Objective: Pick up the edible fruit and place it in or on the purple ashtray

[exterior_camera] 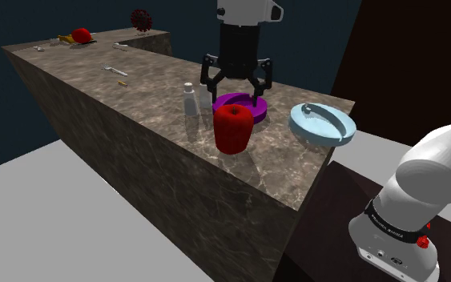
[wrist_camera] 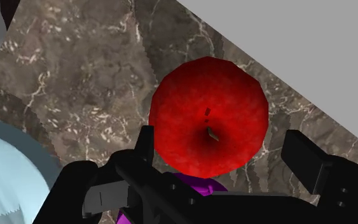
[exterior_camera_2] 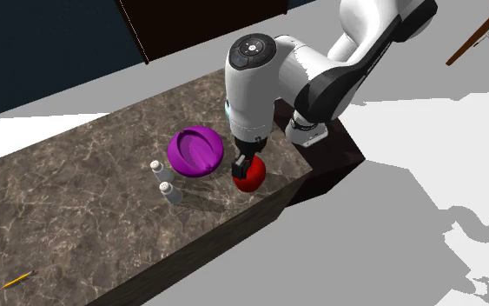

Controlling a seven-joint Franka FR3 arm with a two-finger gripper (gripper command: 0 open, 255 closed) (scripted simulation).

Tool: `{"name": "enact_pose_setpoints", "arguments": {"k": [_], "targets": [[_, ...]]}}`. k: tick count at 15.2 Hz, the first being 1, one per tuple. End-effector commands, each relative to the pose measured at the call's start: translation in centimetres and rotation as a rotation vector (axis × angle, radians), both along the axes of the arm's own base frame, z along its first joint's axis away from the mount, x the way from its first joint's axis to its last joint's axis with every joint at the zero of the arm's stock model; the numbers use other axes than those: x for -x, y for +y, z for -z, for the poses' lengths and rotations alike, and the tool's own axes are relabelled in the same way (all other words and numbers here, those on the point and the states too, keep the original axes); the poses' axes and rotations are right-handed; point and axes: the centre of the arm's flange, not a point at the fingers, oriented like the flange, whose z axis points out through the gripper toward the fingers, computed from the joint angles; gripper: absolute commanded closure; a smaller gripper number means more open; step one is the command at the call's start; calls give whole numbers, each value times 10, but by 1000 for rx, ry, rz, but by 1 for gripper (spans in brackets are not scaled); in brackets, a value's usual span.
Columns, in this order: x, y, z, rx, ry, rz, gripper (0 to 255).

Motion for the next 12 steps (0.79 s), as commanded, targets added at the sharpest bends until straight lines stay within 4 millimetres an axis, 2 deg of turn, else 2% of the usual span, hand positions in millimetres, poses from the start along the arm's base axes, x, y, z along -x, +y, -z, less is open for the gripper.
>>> {"name": "enact_pose_setpoints", "arguments": {"k": [1, 2, 11, 12], "targets": [[0, 0, 0, 0, 0, 0, 0], [0, 0, 0, 0, 0, 0, 255], [0, 0, 0, 0, 0, 0, 255], [0, 0, -5, 0, 0, 0, 255]]}}
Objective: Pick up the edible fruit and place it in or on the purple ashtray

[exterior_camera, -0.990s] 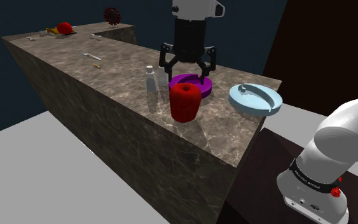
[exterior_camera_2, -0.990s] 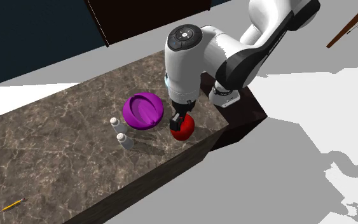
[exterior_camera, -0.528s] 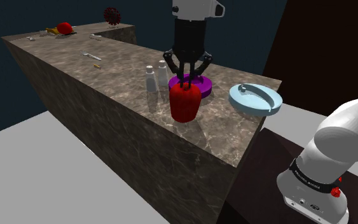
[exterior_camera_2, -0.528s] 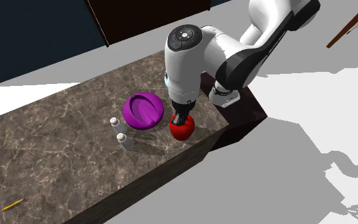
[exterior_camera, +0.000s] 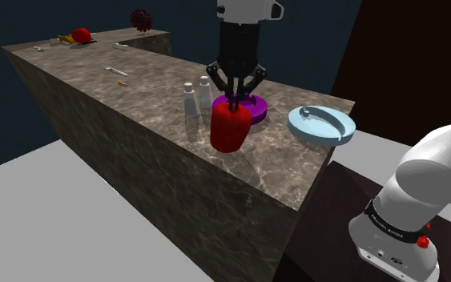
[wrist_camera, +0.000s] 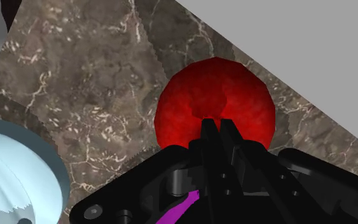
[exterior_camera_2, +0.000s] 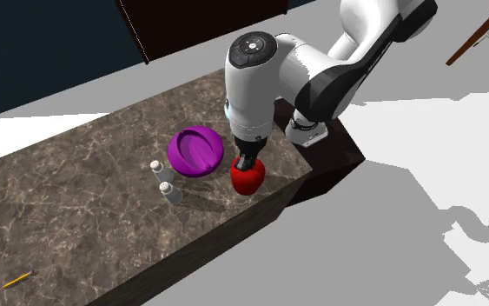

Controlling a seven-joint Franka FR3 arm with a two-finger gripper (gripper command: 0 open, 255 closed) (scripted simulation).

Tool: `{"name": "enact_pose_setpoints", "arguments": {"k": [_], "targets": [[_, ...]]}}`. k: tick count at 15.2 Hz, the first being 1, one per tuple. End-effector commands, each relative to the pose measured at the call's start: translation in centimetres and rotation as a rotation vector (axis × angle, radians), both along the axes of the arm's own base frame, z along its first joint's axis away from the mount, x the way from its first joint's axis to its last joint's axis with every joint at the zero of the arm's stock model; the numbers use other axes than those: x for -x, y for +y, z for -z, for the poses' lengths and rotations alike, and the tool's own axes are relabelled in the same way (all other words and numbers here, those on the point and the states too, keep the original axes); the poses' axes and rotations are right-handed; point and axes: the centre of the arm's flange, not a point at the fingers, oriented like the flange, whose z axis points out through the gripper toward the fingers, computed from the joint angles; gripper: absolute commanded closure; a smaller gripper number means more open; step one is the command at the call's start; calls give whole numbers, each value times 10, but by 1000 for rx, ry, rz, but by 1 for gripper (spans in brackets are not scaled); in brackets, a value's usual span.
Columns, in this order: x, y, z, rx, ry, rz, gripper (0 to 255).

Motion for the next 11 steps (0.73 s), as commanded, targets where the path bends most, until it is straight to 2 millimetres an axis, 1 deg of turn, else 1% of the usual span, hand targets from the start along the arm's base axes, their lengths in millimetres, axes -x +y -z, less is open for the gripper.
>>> {"name": "enact_pose_setpoints", "arguments": {"k": [1, 11], "targets": [[0, 0, -7, 0, 0, 0, 255], [0, 0, -60, 0, 0, 0, 255]]}}
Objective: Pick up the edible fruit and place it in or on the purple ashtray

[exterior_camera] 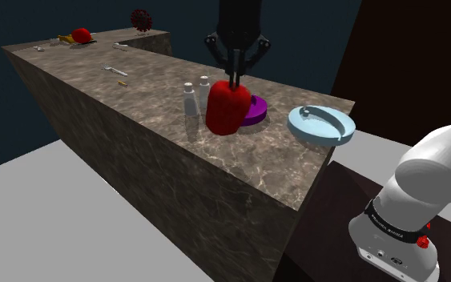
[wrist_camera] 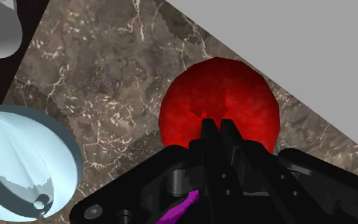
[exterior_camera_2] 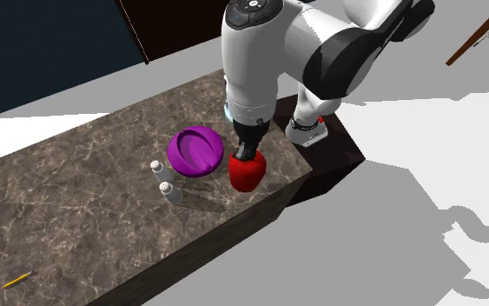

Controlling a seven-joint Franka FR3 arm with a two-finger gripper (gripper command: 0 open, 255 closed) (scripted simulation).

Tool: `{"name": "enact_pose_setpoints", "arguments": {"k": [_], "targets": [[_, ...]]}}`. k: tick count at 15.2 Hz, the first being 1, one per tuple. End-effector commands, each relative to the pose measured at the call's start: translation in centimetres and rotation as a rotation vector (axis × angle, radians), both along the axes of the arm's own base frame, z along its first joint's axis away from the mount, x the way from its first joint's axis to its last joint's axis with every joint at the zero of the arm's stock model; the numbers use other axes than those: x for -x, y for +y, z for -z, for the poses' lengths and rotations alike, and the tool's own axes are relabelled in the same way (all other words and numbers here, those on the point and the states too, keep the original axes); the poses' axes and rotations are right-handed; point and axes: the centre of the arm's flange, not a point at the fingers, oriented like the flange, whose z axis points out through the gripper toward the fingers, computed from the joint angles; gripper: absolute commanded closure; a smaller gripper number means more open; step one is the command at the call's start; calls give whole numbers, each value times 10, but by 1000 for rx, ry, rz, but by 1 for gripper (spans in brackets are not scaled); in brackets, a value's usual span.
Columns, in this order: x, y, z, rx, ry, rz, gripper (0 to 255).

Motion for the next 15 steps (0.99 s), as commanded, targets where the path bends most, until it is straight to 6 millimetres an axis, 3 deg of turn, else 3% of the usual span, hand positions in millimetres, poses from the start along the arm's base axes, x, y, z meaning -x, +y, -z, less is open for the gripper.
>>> {"name": "enact_pose_setpoints", "arguments": {"k": [1, 8, 15], "targets": [[1, 0, -11, 0, 0, 0, 255], [1, 0, -44, 0, 0, 0, 255], [-55, -66, -76, 0, 0, 0, 255]]}}
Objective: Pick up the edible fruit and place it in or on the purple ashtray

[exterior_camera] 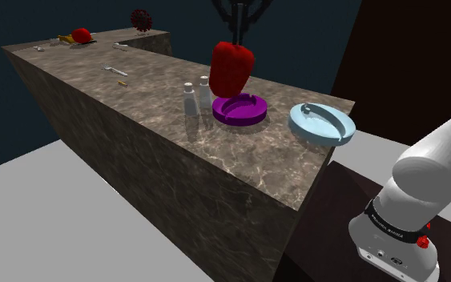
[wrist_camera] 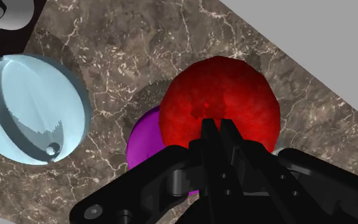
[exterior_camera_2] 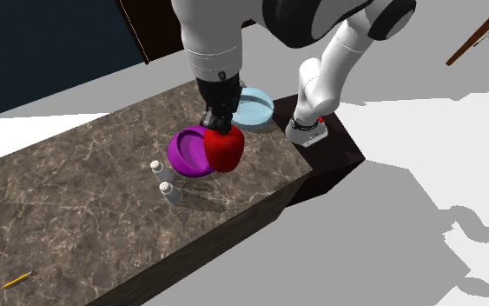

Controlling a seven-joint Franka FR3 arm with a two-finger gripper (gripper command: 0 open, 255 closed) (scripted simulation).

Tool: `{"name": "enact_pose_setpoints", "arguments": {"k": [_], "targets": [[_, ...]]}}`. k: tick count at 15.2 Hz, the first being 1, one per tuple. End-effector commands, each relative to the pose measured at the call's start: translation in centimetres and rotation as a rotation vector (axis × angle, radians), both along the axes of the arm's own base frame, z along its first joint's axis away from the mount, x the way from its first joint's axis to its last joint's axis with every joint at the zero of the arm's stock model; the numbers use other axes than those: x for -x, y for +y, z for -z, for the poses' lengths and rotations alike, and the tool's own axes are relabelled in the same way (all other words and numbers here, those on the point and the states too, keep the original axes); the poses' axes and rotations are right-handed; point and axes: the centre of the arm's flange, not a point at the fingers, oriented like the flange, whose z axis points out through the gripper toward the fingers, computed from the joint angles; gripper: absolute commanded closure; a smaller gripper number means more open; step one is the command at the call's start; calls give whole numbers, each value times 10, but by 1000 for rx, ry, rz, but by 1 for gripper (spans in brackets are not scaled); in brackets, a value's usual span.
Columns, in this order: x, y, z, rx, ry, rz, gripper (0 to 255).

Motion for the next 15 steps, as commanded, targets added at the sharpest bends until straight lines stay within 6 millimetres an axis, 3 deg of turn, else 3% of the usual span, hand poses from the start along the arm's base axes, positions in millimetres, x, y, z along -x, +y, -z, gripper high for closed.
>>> {"name": "enact_pose_setpoints", "arguments": {"k": [1, 10, 15], "targets": [[-17, -23, -11, 1, 0, 0, 255], [-92, -112, -55, 1, 0, 0, 255], [-92, -112, -28, 1, 0, 0, 255]]}}
